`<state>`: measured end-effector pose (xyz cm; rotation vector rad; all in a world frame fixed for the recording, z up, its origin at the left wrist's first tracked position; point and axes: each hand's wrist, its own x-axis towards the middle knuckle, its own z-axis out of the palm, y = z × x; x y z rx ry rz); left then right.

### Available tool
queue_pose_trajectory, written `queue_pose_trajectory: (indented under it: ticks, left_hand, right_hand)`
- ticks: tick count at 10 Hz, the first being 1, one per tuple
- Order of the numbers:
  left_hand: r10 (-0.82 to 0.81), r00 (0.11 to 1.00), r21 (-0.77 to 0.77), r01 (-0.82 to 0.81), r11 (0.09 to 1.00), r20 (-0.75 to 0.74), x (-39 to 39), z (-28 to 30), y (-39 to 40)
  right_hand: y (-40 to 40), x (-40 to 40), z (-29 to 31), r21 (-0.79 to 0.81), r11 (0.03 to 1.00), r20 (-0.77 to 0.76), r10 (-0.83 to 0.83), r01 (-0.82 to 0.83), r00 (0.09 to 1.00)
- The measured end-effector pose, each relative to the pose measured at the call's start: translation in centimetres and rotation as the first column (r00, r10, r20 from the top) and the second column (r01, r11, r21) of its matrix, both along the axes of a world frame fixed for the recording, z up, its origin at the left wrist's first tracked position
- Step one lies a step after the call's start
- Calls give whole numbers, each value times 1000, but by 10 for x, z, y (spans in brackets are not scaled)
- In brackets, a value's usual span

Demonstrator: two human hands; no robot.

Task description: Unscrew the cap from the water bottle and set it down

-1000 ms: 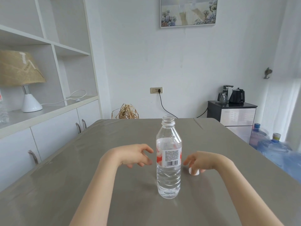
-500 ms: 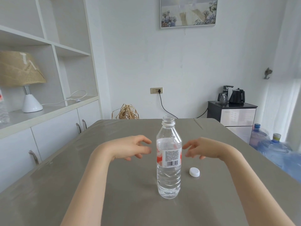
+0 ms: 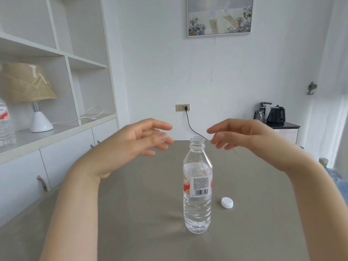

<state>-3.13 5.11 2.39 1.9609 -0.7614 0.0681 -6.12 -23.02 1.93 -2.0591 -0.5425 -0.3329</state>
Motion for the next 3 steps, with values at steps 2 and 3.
queue_pose_trajectory:
  ticks: [2, 3]
  left_hand:
    - [-98, 985, -198, 126, 972, 144, -22, 15, 7]
    - [-131, 964, -305, 200, 931, 233, -35, 22, 9]
  right_hand:
    - [4, -24, 15, 134, 986, 139, 82, -101, 987]
    - [7, -38, 22, 214, 961, 234, 125, -176, 964]
